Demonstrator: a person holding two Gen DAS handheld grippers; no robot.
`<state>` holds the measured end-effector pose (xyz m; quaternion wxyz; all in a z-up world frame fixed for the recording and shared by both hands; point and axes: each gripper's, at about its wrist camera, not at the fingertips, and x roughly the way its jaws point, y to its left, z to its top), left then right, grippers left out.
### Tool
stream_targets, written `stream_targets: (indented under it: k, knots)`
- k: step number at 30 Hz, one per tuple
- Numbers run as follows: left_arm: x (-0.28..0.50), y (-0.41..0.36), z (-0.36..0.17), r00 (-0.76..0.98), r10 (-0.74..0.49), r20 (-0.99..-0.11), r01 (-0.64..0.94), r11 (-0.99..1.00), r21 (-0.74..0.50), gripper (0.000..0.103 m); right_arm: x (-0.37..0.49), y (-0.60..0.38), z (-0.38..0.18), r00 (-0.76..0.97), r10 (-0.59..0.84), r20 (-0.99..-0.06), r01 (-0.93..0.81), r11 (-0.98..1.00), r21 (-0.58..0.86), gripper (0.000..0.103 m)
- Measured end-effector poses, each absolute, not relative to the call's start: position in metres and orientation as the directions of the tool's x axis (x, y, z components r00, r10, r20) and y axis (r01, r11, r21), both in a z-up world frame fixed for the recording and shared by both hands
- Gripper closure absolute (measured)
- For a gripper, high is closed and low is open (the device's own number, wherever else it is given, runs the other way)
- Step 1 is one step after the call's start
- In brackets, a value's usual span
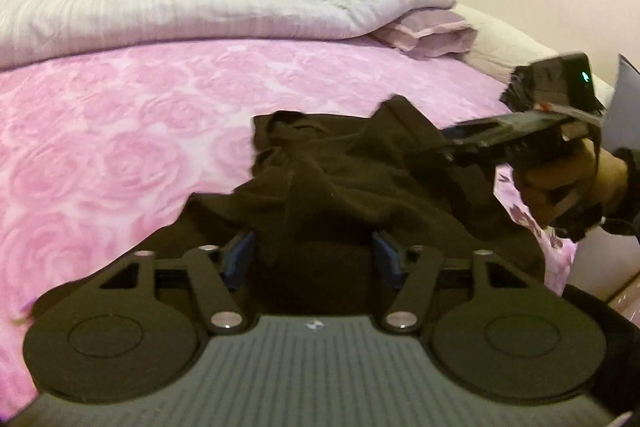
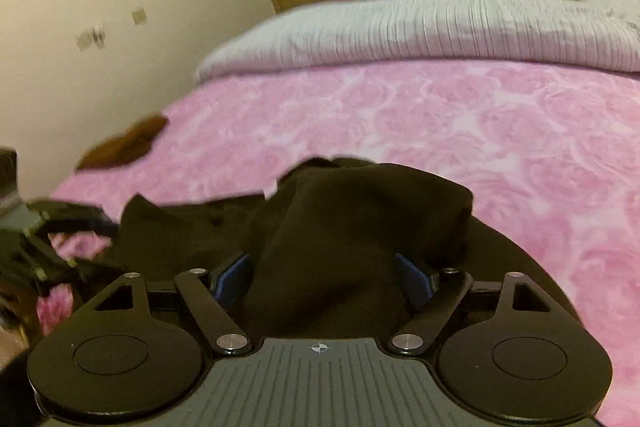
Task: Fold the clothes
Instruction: 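Lift the shirt with both grippers and shake it out in the air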
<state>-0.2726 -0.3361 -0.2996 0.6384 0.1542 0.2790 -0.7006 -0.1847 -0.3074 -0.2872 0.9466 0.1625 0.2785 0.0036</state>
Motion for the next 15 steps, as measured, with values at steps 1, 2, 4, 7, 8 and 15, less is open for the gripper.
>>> stream_targets:
  k: [1, 2, 4, 7, 8, 15]
  knots:
    - [-0.275, -0.337, -0.302, -0.141, -0.814, -0.563, 0.981, -0.04, -0.189, 0.068, -0.185, -0.31, -0.287, 0.851, 0.104, -0.514, 0.078, 0.944, 0.32, 0.072]
    - [-0.279, -0.337, -0.303, -0.141, -0.82, -0.554, 0.982, -0.047, -0.18, 0.074, -0.186, -0.315, -0.292, 0.852, 0.102, -0.514, 0.084, 0.941, 0.327, 0.083]
    - [-0.288, -0.336, -0.302, -0.127, -0.834, -0.537, 0.987, -0.054, -0.149, 0.08, -0.199, -0.317, -0.289, 0.862, 0.085, -0.5, 0.099, 0.939, 0.33, 0.087]
    - [-0.306, -0.329, -0.292, -0.107, -0.849, -0.517, 0.993, -0.067, -0.095, 0.088, -0.229, -0.308, -0.276, 0.868, -0.012, -0.496, 0.146, 0.961, 0.233, 0.089]
    - [-0.313, -0.325, -0.287, -0.105, -0.855, -0.509, 0.994, -0.075, -0.079, 0.096, -0.236, -0.306, -0.275, 0.867, -0.033, -0.497, 0.167, 0.959, 0.228, 0.089]
    - [-0.37, -0.283, -0.28, -0.093, -0.884, -0.459, 0.994, -0.105, 0.0, 0.099, -0.322, -0.233, -0.251, 0.823, -0.152, -0.548, 0.21, 0.977, 0.045, 0.089]
